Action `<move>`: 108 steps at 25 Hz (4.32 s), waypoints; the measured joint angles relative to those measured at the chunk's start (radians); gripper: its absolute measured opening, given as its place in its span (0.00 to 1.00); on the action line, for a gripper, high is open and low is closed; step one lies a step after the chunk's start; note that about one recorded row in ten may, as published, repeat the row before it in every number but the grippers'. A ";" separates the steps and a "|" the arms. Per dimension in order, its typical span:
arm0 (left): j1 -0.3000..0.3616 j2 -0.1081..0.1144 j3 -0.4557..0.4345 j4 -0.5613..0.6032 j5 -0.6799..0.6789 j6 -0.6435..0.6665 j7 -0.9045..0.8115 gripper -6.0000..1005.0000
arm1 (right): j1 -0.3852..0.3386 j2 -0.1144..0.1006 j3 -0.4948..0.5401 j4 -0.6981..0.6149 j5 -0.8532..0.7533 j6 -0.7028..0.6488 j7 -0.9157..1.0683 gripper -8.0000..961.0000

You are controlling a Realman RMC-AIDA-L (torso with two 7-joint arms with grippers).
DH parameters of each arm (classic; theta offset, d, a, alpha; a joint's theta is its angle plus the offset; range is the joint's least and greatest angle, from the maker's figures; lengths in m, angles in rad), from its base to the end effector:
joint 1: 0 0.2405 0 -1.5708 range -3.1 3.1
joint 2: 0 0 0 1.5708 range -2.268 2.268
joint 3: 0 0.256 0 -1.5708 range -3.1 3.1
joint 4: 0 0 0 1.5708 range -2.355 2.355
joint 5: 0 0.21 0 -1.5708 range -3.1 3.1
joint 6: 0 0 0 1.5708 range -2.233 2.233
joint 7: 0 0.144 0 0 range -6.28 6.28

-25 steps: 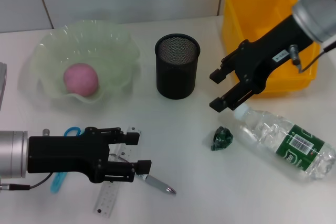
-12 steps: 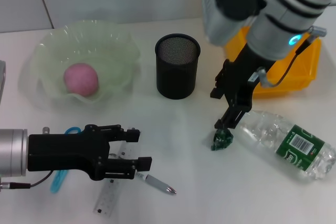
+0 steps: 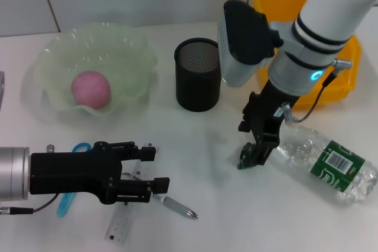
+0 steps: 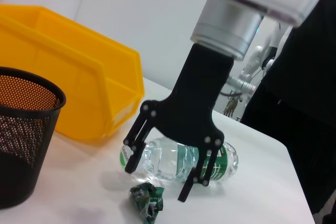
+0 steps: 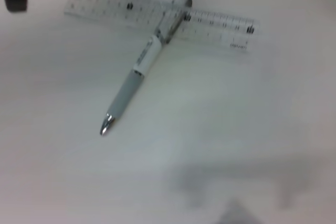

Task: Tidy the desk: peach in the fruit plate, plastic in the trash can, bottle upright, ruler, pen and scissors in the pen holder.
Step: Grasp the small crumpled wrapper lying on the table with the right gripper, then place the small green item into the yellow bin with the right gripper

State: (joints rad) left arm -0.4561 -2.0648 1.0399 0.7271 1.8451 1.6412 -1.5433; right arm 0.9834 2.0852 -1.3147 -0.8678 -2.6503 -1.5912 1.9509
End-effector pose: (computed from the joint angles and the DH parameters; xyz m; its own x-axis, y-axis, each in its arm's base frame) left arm -0.2422 0.2965 -0.0227 0.7959 0.4346 0.4215 0.4308 -0.8957 0.1100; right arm 0.1467 0.3839 -0.0394 0.8471 -0.0845 0.5247 -0.0810 -0.9963 -0.0295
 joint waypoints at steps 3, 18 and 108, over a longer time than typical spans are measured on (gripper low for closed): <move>0.001 0.000 0.000 0.000 0.000 0.000 0.000 0.81 | -0.002 0.000 -0.016 0.024 0.000 0.028 0.000 0.79; 0.001 0.000 0.000 0.000 0.000 0.000 0.003 0.81 | -0.003 0.002 -0.062 0.082 -0.001 0.092 0.006 0.79; -0.008 0.012 -0.024 0.000 0.009 0.012 0.002 0.81 | -0.226 -0.057 0.503 -0.220 0.157 0.503 0.355 0.38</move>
State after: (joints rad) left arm -0.4646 -2.0524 1.0154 0.7271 1.8540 1.6535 -1.5417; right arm 0.7572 2.0282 -0.8120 -1.0881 -2.4937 -1.0879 2.3064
